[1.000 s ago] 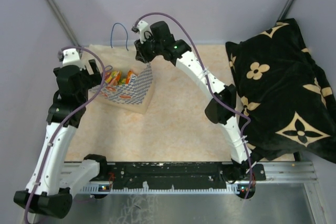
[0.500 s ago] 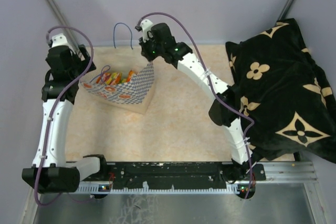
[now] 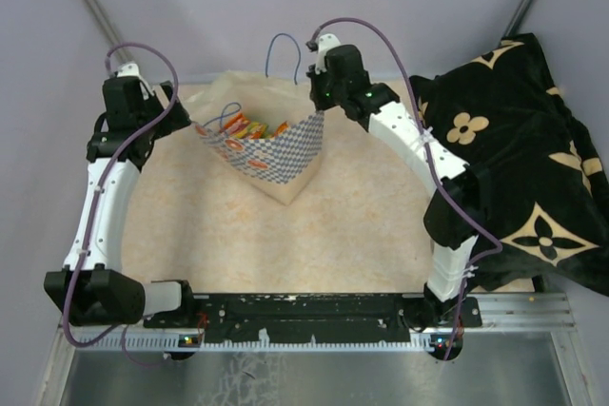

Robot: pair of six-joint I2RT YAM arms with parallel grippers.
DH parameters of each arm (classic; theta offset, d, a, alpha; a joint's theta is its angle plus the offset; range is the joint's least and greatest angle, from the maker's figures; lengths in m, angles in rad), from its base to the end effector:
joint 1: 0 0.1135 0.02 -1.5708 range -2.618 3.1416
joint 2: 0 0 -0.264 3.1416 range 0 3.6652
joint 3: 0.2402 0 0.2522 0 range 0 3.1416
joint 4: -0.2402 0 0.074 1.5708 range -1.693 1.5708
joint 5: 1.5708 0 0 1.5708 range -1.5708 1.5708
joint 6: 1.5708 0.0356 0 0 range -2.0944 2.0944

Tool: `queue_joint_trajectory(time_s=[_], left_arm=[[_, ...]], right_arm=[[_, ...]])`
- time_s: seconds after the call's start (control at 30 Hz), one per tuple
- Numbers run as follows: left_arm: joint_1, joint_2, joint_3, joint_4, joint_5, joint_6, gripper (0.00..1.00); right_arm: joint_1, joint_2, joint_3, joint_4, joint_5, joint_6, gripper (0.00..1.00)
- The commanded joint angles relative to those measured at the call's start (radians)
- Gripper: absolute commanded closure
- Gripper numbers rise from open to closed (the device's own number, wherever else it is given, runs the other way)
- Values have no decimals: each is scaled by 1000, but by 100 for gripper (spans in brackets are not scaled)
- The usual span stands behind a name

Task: Take the snacks out of the paper bag

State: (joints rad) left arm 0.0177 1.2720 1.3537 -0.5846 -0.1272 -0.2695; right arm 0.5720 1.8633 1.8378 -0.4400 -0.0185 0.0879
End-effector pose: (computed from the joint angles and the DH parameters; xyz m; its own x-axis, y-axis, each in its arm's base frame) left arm 0.2772 0.0094 0.3929 -0.4302 -0.2717 -0.8608 -0.2523 0.9518 -0.1743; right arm 0.3700 0.2390 0.3708 -0.4247 -0.1690 -0.8894 -0.5198 0.8499 0.0867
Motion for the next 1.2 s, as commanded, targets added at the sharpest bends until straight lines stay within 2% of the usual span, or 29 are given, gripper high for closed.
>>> queue_joint_trajectory(time_s=[0.0, 0.2, 0.3, 0.53, 0.77, 0.87, 1.07, 1.17], left_arm=[[-2, 22, 5, 20, 122, -19, 0], [-19, 26, -32, 61, 248, 7, 0], [-48, 46, -39, 86, 278, 24, 0], [-91, 117, 3, 75, 324, 57, 0], [-95, 59, -34, 110, 301, 85, 0], [-99, 63, -27, 111, 323, 83, 0], [-116, 60, -38, 103, 332, 92, 0], [-138, 45, -58, 93, 328, 96, 0]], right_arm=[[-55, -102, 15, 71, 72, -38, 100], [-131, -99, 18, 63, 29, -64, 100], [-137, -76, 72, 36, 24, -106, 100], [-153, 67, 343, -137, 26, -214, 100], [-286, 174, 604, -214, -54, -202, 100], [-333, 188, 660, -216, -60, -218, 100], [-403, 161, 672, -210, -44, -244, 100], [-404, 126, 650, -231, -107, -246, 100]])
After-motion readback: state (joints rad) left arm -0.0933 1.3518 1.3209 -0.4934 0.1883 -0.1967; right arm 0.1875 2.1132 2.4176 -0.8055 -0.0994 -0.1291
